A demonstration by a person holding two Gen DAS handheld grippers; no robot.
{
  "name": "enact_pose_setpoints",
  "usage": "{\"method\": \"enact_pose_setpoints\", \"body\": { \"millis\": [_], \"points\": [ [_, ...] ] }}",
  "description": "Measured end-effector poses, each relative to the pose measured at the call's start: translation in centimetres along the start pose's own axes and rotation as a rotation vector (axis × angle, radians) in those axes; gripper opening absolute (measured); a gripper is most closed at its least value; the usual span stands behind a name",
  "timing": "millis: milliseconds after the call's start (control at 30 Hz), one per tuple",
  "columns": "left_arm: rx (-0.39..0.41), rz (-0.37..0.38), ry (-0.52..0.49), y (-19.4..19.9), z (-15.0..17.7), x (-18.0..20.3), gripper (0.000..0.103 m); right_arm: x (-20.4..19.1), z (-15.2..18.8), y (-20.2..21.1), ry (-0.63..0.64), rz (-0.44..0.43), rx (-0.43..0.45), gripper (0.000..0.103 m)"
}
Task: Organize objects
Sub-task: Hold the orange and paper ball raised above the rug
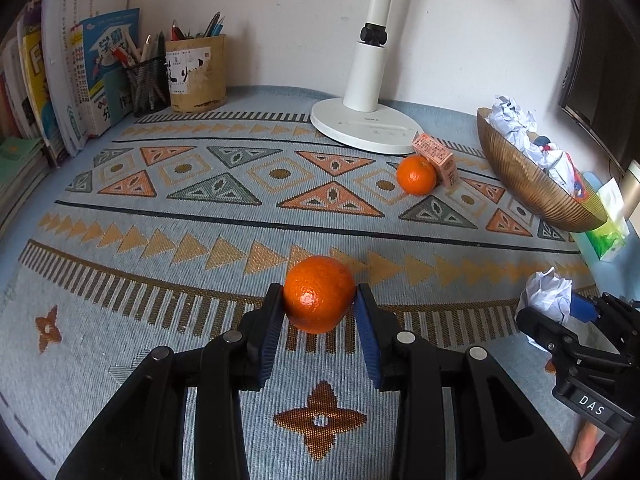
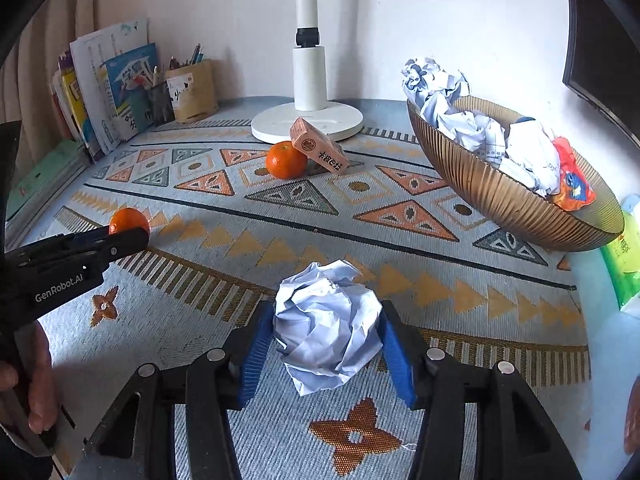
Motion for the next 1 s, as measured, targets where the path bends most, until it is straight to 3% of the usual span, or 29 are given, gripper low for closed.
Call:
{"method": "enact_pose_setpoints", "body": {
  "millis": [1000],
  "points": [
    [0.002,0.015,0.002,0.10,-0.07,-0.03,0.033,0.33,0.04,-0.14,-0.025,-0.004,0.001,0.053]
  ]
}}
Point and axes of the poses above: each gripper's, at about its wrist camera, not at the fingertips, and y roughly against the way its jaws point, x to its right, z to its underside, the point moved 5 cm from there along -y, roughly the way its jaws point, and after that the axes turned 14 degrees about x, right-handed, at the moved point
